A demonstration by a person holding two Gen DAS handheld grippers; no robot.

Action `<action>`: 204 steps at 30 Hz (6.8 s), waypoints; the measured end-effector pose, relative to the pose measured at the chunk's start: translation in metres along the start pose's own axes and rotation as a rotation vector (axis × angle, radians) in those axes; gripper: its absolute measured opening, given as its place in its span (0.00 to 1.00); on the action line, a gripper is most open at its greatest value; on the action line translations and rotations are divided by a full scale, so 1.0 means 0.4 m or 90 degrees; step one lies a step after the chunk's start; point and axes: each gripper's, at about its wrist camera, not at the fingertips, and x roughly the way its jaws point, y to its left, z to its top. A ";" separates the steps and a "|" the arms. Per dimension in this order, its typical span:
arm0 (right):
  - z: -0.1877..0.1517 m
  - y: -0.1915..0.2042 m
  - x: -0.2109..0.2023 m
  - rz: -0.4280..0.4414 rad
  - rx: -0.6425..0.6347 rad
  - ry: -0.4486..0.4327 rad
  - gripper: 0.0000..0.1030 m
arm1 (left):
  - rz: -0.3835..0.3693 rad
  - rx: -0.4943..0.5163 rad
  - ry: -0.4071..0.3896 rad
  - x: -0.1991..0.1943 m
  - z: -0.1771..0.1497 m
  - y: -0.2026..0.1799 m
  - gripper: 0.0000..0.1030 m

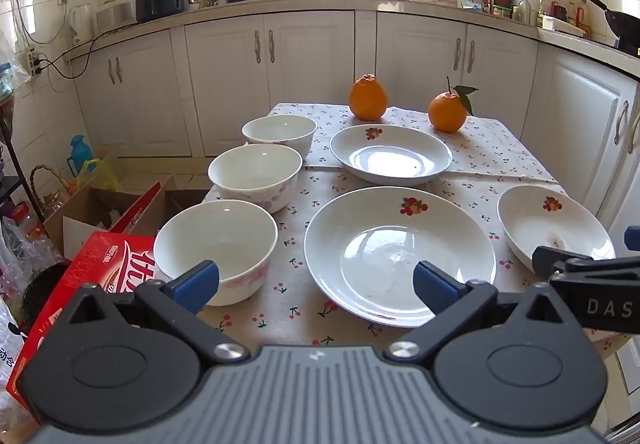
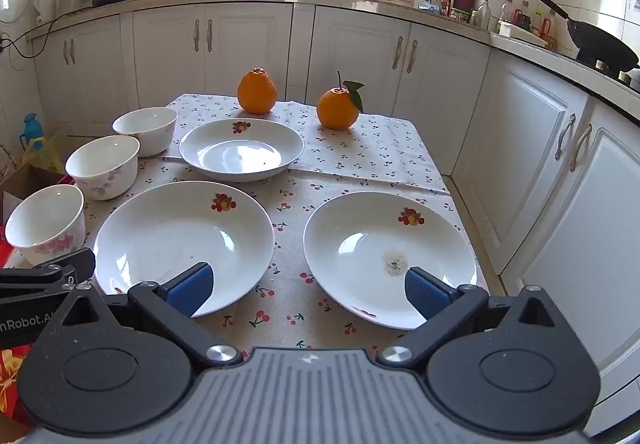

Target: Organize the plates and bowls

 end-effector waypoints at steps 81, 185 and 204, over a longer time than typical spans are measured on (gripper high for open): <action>0.002 -0.001 -0.007 0.008 -0.003 -0.003 1.00 | 0.011 0.000 -0.008 -0.005 -0.002 -0.001 0.99; -0.140 -0.404 0.286 0.269 -0.136 0.015 1.00 | -0.430 0.356 0.263 0.471 0.230 -0.510 0.82; -0.127 -0.403 0.288 0.298 -0.175 0.019 1.00 | -0.446 0.393 0.325 0.512 0.228 -0.531 0.68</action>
